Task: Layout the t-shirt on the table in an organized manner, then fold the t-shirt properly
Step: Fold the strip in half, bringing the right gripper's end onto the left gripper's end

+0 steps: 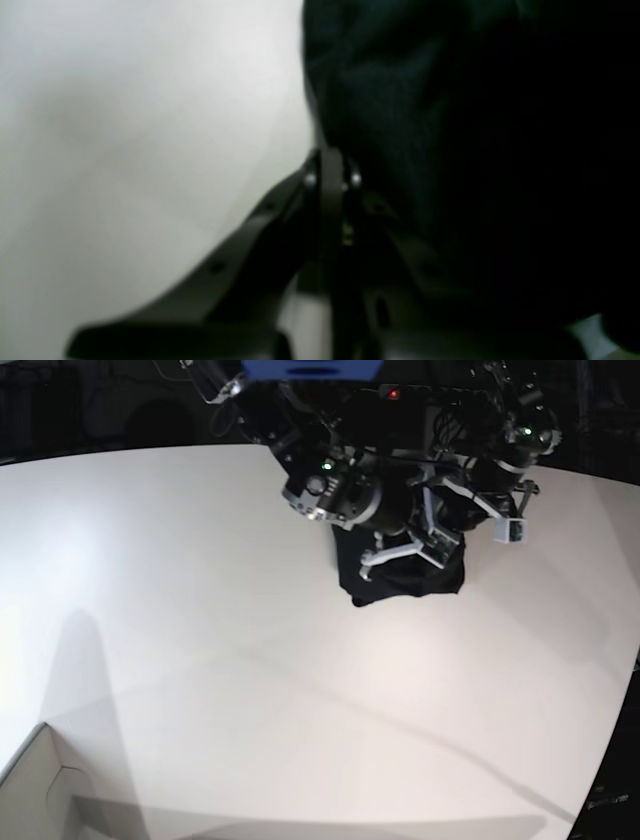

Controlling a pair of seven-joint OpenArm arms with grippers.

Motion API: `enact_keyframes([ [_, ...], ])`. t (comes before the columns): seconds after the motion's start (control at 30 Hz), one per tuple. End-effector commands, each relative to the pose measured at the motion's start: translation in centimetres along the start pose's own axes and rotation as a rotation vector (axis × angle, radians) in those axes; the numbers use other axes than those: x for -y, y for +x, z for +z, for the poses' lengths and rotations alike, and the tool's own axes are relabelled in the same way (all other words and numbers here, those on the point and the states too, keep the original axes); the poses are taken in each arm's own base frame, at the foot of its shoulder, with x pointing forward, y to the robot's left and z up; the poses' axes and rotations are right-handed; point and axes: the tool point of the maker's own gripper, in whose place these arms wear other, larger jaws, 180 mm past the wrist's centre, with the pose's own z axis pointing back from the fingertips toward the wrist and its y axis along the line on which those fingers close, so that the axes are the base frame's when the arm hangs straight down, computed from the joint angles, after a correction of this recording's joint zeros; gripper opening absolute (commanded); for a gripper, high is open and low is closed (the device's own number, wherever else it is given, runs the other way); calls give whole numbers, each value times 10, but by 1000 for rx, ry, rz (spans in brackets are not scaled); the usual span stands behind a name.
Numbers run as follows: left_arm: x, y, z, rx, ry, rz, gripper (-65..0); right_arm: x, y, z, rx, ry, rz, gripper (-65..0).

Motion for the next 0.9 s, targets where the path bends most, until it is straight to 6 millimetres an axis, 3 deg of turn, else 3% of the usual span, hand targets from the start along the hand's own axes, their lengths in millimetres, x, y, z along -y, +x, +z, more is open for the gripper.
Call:
enact_keyframes([
  [0.0,1,3,2,5,-3,-15,-645,-4,22,-3,74,19,6,-545],
  [0.17,0,2,2,0,-1,-21,-644,-15,23,-10,90,54,22,-385],
  [0.3,-2,0,3,-3,4,-18,-618,-13,45,0,163,39,34,-313],
  [0.4,-2,-7,7,-18,6,-12,-525,-6,55,8,196,13,34,-294],
  [0.53,-2,-1,11,-2,10,-26,-422,23,62,32,244,-87,-17,-295],
  [0.7,-1,10,24,28,22,-61,-413,48,61,60,278,-190,-68,-292],
  [0.87,1,23,38,61,34,-100,-413,58,31,69,228,-243,-147,-291],
])
